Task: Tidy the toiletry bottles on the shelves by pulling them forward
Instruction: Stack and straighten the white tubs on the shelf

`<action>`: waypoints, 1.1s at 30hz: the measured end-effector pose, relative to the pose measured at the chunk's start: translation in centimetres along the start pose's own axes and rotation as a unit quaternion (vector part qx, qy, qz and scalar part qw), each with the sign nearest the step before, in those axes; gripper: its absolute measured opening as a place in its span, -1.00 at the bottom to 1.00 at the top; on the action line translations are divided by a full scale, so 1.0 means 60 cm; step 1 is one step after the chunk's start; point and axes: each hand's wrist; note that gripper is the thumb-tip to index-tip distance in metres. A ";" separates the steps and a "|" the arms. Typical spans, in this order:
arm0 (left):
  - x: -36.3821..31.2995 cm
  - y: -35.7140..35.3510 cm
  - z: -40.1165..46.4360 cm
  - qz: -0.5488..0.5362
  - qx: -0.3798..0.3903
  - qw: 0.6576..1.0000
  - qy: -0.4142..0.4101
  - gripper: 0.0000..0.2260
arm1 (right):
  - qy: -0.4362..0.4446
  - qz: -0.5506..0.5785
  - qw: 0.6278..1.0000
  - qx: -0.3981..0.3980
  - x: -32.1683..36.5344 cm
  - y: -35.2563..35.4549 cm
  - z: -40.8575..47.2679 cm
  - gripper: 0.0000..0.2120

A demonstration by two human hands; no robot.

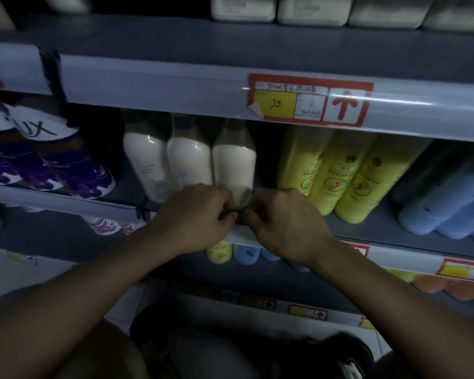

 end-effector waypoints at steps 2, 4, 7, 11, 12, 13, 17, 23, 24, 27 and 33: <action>-0.006 0.004 -0.005 -0.021 -0.019 1.000 -0.001 -0.93 | -0.002 0.014 1.000 -0.009 0.004 0.006 -0.010 -0.72; -0.011 0.018 -0.014 -0.031 -0.036 0.999 -0.005 -0.93 | 0.002 0.031 0.999 -0.024 0.014 0.017 -0.022 -0.76; -0.028 0.056 -0.036 -0.044 -0.077 0.996 -0.025 -0.92 | 0.025 0.057 0.996 -0.059 0.042 0.045 -0.041 -0.86; -0.069 0.116 -0.075 -0.078 -0.161 0.982 -0.059 -0.90 | 0.058 0.086 0.988 -0.115 0.080 0.092 -0.081 -0.89; -0.082 0.131 -0.087 -0.078 -0.191 0.975 -0.080 -0.89 | 0.068 0.089 0.986 -0.126 0.088 0.106 -0.092 -0.88; -0.095 0.147 -0.098 -0.072 -0.224 0.966 -0.108 -0.88 | 0.079 0.088 0.983 -0.138 0.096 0.120 -0.103 -0.87; -0.146 0.213 -0.135 -0.050 -0.344 0.917 -0.197 -0.92 | 0.137 0.075 0.963 -0.218 0.123 0.182 -0.143 -0.89; -0.155 0.307 -0.101 -0.073 -0.380 0.910 -0.151 -0.93 | 0.145 0.006 0.939 -0.313 0.121 0.284 -0.143 -0.86; -0.147 0.320 -0.086 -0.081 -0.366 0.918 -0.128 -0.88 | 0.134 0.000 0.941 -0.312 0.116 0.304 -0.132 -0.83; -0.124 0.355 -0.037 -0.076 -0.313 0.944 -0.071 -0.73 | 0.071 -0.028 0.955 -0.288 0.095 0.363 -0.083 -0.67; -0.091 0.409 0.070 -0.010 -0.193 0.981 0.013 -0.47 | -0.068 -0.164 0.969 -0.174 0.081 0.451 0.026 -0.42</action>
Point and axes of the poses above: each hand's wrist, its own z-axis towards the middle knuckle, its own y-axis out of the back of the hand, x = y × z, and after that the axes turned 15 degrees about x, right-handed
